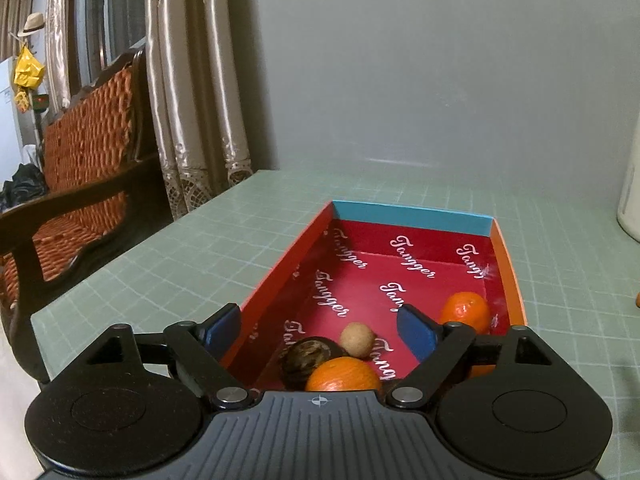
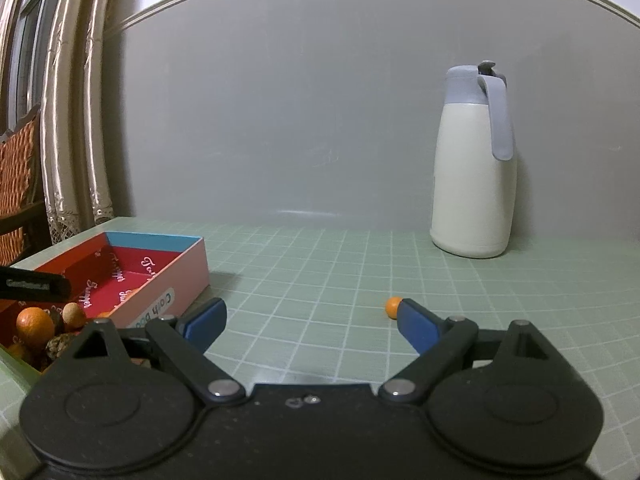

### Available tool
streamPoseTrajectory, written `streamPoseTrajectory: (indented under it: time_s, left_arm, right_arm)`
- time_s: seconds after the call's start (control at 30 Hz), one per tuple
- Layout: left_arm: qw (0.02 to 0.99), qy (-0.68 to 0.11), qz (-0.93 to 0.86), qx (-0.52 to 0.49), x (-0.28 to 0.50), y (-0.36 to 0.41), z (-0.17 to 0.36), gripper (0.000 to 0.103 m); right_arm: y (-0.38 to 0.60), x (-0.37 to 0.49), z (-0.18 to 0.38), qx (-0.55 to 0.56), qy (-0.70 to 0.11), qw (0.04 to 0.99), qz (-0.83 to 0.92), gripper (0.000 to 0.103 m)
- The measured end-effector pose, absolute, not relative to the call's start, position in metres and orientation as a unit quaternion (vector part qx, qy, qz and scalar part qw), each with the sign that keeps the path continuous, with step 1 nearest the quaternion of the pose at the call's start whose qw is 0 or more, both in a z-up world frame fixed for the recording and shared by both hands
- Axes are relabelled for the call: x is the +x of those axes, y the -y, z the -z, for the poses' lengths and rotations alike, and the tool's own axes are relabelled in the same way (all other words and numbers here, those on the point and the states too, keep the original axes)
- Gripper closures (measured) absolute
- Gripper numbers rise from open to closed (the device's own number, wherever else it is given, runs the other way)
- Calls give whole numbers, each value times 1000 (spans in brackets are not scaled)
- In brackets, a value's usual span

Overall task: Organize fruits
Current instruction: 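Move the right tool to the small tangerine and close on it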

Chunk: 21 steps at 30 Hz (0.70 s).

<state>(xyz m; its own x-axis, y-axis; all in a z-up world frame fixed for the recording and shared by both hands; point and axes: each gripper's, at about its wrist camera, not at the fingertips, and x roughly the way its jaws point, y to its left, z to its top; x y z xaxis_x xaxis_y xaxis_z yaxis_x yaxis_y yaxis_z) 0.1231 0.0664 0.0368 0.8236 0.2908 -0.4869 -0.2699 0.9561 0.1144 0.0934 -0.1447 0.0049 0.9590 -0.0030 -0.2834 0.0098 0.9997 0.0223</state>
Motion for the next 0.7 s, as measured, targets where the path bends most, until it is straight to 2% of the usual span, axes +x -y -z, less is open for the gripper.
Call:
streamPoseTrajectory:
  time_s: [0.43, 0.7]
  left_arm:
    - [956, -244, -165, 18, 88, -81, -40, 17]
    - [954, -244, -176, 14, 76, -90, -33, 14]
  right_arm:
    - [160, 110, -7, 32, -166, 985, 22, 11]
    - [174, 129, -4, 48, -193, 979, 43, 17]
